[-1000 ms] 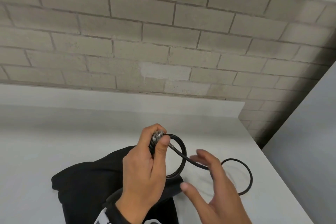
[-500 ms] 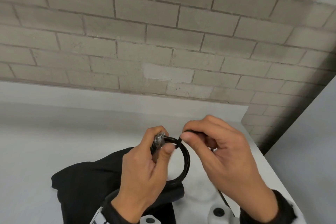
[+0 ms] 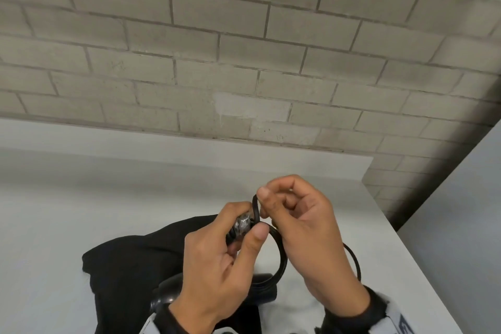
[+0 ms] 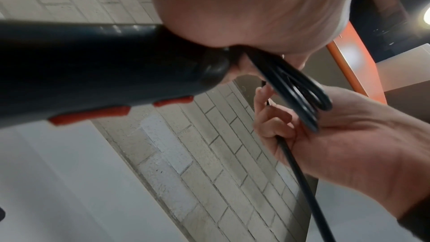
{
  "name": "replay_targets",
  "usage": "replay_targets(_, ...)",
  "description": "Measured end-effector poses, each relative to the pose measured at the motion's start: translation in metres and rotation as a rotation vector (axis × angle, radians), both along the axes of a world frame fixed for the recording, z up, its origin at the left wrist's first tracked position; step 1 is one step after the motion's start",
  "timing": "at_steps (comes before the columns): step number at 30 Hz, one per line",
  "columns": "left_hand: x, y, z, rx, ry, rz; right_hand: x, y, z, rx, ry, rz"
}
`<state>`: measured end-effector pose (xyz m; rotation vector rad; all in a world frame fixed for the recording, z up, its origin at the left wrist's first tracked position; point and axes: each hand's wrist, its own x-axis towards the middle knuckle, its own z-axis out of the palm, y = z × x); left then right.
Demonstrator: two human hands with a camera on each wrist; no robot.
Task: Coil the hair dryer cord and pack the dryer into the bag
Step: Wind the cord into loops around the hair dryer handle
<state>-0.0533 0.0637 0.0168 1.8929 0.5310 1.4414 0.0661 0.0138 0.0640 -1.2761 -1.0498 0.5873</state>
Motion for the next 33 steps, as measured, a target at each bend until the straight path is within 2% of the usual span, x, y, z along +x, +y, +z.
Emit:
replay_targets(4,0.000,0.001,-0.003,-0.017,-0.054,0.023,-0.005,-0.007,-0.015,0.001,0.027,-0.020)
replay_targets(9,0.001,0.003,-0.002,-0.041,-0.102,0.036,-0.013,-0.027,-0.030,-0.038,0.025,0.148)
replay_targets(14,0.002,0.004,-0.002,-0.048,-0.102,0.029,-0.009,-0.031,-0.032,-0.109,-0.091,0.119)
replay_targets(17,0.003,0.003,0.000,-0.061,-0.095,0.017,-0.004,-0.033,-0.023,-0.163,-0.133,0.199)
replay_targets(22,0.001,0.003,0.003,-0.118,-0.091,-0.052,0.011,-0.032,-0.008,-0.228,-0.305,0.316)
replay_targets(25,0.000,0.000,0.007,-0.161,-0.096,-0.094,0.016,-0.030,-0.006,-0.236,-0.393,0.327)
replay_targets(28,0.002,-0.002,0.008,-0.183,-0.106,-0.088,0.012,-0.028,-0.020,-0.187,-0.424,0.193)
replay_targets(33,0.007,-0.001,0.004,-0.173,-0.108,0.018,-0.018,-0.023,-0.052,0.174,-0.586,-0.481)
